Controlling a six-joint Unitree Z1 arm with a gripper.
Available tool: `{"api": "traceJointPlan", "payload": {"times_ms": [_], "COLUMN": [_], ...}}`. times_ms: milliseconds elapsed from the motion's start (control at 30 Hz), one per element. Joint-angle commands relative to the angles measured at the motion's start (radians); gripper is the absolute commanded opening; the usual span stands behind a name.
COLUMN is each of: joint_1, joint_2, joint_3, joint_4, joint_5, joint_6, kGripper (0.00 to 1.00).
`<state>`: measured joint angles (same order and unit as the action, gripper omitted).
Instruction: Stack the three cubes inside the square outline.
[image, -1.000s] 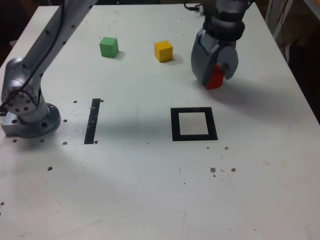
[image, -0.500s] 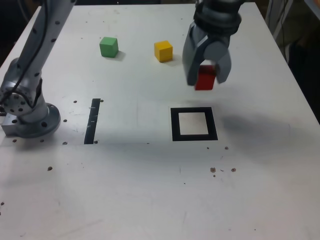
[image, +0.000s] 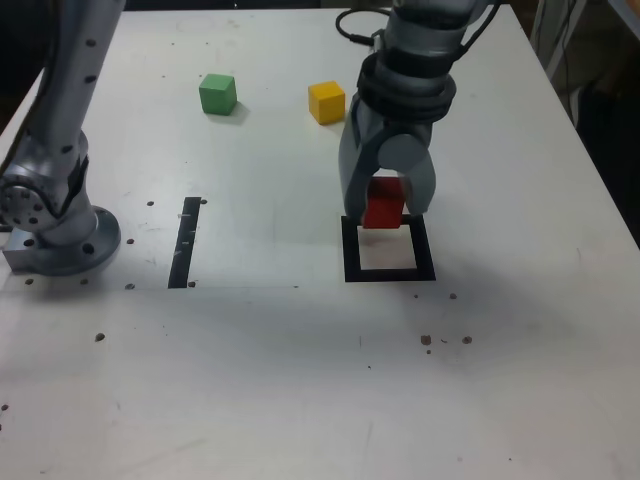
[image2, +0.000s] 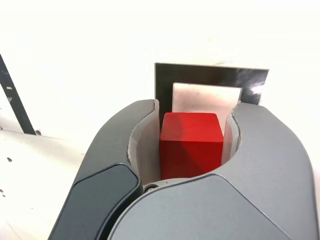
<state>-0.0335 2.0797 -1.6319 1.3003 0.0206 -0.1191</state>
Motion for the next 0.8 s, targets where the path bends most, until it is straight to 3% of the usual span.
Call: {"api": "traceJointPlan", "payload": {"times_ms": [0, 233, 500, 633, 767], "joint_1": [-0.002, -0.021, -0.029, -0.029, -0.029], "joint_2": [-0.022, -0.034, -0.021, -0.004, 0.010], "joint_3": [0.031, 0.140, 0.144, 0.148, 0.144], "joint_4": [-0.030, -0.155, -0.177, -0.191, -0.193], "joint_5": [-0.007, -0.023, -0.013, -0.009, -0.013], "joint_6": [-0.002, 0.001, 0.001, 0.000, -0.002], "kGripper": [0.14, 0.14, 0.14, 0.20, 0.32]}}
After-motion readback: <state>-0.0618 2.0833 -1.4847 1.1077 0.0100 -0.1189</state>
